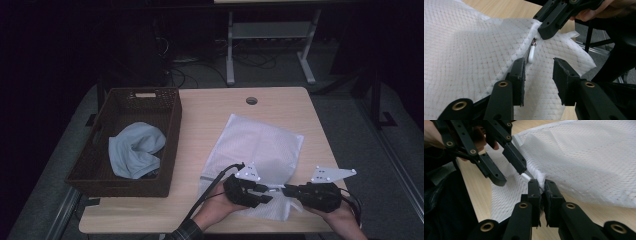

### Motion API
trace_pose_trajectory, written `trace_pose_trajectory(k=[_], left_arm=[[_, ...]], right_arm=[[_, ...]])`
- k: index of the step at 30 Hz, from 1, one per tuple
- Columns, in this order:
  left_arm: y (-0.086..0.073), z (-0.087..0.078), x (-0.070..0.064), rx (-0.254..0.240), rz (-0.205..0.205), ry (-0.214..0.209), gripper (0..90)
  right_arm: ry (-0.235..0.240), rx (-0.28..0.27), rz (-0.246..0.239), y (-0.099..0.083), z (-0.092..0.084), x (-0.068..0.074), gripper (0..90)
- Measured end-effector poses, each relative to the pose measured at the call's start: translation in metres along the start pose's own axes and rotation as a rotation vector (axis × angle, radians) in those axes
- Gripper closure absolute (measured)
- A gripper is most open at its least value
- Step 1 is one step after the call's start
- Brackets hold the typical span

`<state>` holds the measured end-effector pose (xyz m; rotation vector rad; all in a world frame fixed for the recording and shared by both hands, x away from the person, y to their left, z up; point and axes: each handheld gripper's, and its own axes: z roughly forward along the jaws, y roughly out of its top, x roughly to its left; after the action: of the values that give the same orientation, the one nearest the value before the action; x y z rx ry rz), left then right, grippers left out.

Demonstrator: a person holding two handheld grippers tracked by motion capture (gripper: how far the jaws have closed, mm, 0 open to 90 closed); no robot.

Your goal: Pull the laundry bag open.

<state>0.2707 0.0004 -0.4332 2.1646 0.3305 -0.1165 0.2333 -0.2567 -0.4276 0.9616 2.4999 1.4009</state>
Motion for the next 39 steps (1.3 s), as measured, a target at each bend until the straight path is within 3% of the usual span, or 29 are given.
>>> trace_pose_trajectory(k=[22, 32, 39], left_arm=[[0.004, 0.010, 0.000, 0.003, -0.013, -0.038, 76.4], [0.003, 0.011, 0.003, 0.019, -0.031, -0.028, 85.1], [0.002, 0.012, 0.004, 0.025, -0.056, -0.030, 85.7]], right_arm=[[0.075, -0.031, 0.002, 0.001, 0.000, 0.004, 84.1], [0.083, -0.026, -0.009, 0.001, 0.002, 0.005, 84.1], [0.073, -0.019, -0.002, -0.001, 0.004, 0.005, 84.0]])
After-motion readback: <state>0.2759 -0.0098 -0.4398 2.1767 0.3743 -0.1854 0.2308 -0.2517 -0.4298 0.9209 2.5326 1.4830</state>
